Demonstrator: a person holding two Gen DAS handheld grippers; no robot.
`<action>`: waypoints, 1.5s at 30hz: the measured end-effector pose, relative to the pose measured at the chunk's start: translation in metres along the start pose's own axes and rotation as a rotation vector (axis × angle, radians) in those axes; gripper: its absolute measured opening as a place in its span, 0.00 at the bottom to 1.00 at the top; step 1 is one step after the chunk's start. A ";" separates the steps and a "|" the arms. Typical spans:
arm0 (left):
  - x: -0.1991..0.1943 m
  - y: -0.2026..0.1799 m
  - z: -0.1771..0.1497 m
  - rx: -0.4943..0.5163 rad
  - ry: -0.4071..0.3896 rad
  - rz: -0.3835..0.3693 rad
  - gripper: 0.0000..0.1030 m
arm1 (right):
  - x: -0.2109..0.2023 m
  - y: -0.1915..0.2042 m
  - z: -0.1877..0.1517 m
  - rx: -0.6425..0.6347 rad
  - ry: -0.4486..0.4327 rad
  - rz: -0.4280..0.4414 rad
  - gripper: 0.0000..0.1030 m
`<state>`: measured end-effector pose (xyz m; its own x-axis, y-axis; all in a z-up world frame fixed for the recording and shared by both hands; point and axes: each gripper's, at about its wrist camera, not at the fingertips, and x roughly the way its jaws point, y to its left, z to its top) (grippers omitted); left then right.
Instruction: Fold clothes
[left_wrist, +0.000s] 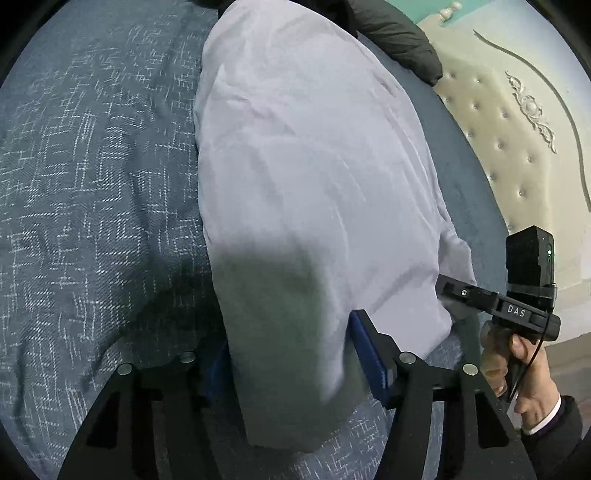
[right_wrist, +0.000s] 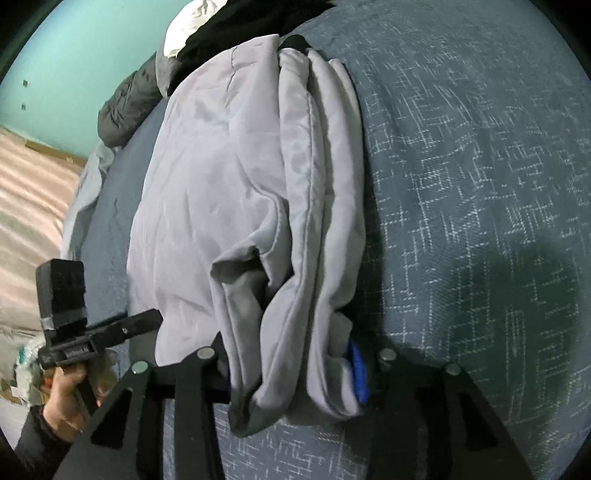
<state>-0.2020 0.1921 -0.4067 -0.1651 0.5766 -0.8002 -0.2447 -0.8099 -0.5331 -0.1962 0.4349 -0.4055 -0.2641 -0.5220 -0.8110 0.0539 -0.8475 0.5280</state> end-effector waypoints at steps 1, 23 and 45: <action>0.000 -0.001 0.000 0.004 -0.003 0.001 0.64 | -0.001 0.001 0.000 -0.004 -0.004 0.000 0.43; -0.013 -0.037 0.017 0.104 -0.083 0.084 0.36 | -0.020 0.053 0.010 -0.190 -0.081 -0.081 0.20; -0.033 -0.209 0.087 0.328 -0.200 0.043 0.32 | -0.211 0.020 0.052 -0.447 -0.296 -0.352 0.18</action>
<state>-0.2286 0.3517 -0.2448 -0.3565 0.5790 -0.7333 -0.5212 -0.7746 -0.3582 -0.1892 0.5331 -0.2112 -0.5901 -0.2113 -0.7792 0.2950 -0.9548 0.0355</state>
